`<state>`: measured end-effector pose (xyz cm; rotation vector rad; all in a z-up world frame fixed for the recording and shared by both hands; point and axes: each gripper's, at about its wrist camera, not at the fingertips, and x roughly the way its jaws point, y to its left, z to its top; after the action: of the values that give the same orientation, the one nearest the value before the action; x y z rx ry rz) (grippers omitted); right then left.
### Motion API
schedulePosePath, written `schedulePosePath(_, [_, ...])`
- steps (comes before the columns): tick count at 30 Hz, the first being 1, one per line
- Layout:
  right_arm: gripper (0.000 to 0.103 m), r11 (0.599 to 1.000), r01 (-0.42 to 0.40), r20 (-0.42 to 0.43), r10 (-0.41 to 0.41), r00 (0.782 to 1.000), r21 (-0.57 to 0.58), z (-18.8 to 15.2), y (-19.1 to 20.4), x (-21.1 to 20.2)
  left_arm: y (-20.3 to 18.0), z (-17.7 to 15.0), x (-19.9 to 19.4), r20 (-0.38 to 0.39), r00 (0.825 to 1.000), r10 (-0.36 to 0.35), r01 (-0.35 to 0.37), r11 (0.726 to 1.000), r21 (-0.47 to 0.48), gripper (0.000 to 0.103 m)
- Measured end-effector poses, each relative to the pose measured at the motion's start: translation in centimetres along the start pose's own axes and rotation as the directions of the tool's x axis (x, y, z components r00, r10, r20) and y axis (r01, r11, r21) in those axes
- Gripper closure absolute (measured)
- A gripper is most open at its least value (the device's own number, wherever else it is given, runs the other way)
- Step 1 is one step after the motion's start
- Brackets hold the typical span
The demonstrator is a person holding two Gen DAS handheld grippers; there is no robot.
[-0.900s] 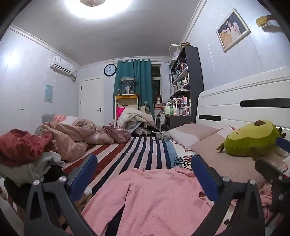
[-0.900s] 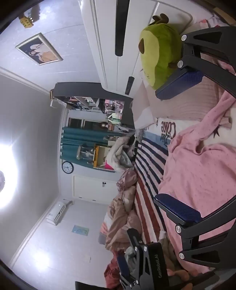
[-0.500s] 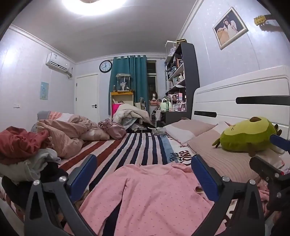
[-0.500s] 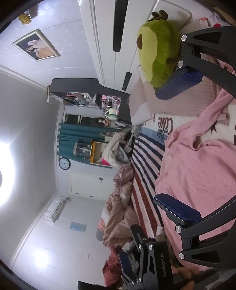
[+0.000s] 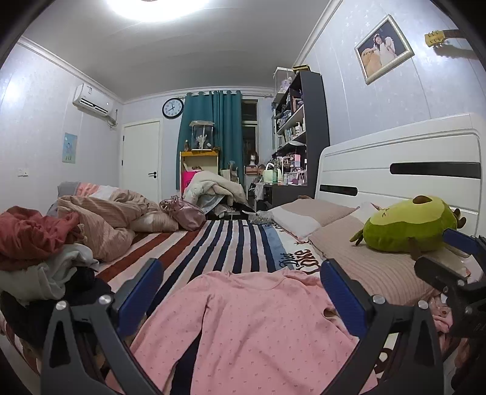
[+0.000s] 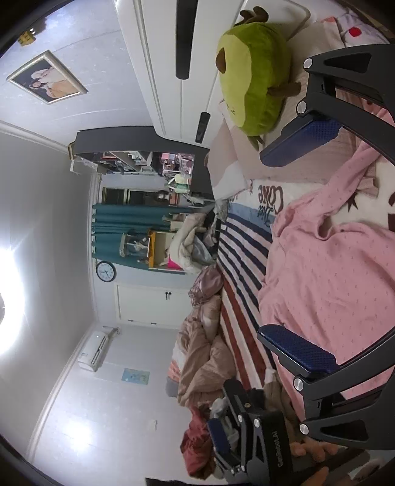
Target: Fold small clothes
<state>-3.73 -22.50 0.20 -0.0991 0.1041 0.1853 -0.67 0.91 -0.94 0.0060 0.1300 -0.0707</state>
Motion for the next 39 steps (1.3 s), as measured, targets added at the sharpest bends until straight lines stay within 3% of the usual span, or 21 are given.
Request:
schedulePosePath(10, [0.000, 0.999, -0.054, -0.021, 0.054, 0.998, -0.002, -0.1, -0.3, 0.1, 0.6, -0.2, -0.1, -0.018, 1.000, -0.021, 0.020, 1.000, -0.021, 0.001])
schedulePosePath(39, [0.000, 0.998, -0.062, -0.041, 0.063, 0.997, 0.030, 0.0, -1.0, -0.1, 0.9, -0.4, -0.1, -0.035, 0.999, -0.014, 0.013, 1.000, -0.021, 0.001])
